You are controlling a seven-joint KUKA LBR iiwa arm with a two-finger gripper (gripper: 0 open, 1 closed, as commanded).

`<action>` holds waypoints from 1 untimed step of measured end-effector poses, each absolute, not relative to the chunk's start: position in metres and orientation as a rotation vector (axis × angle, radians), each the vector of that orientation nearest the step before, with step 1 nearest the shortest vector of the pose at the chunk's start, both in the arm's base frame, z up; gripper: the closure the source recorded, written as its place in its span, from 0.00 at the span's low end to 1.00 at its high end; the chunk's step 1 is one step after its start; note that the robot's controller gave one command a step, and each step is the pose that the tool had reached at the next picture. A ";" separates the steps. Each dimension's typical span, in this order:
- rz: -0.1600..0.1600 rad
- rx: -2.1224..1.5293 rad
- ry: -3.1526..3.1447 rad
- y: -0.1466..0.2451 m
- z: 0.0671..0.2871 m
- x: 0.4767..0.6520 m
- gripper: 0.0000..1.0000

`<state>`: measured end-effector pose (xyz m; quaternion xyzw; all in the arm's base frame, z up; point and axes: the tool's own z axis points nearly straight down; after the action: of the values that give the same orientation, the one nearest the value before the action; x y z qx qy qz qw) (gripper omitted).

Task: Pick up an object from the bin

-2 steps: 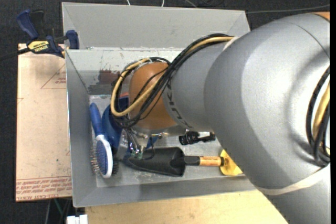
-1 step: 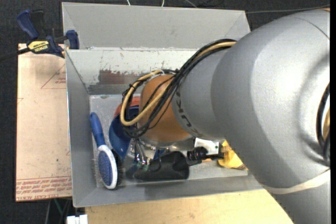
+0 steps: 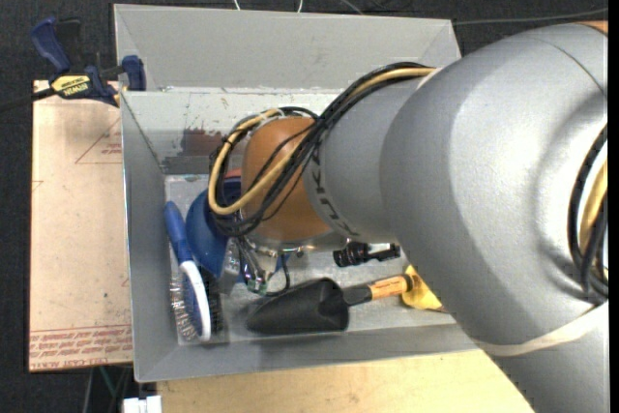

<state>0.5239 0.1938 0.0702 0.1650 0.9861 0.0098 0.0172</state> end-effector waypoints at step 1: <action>0.036 0.833 3.000 0.183 0.070 0.500 1.00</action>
Offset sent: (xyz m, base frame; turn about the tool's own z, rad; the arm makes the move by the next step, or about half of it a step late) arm 0.0111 -0.0012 -0.0002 -0.0600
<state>0.4997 0.1834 0.0704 0.2675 0.9634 0.0117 0.0140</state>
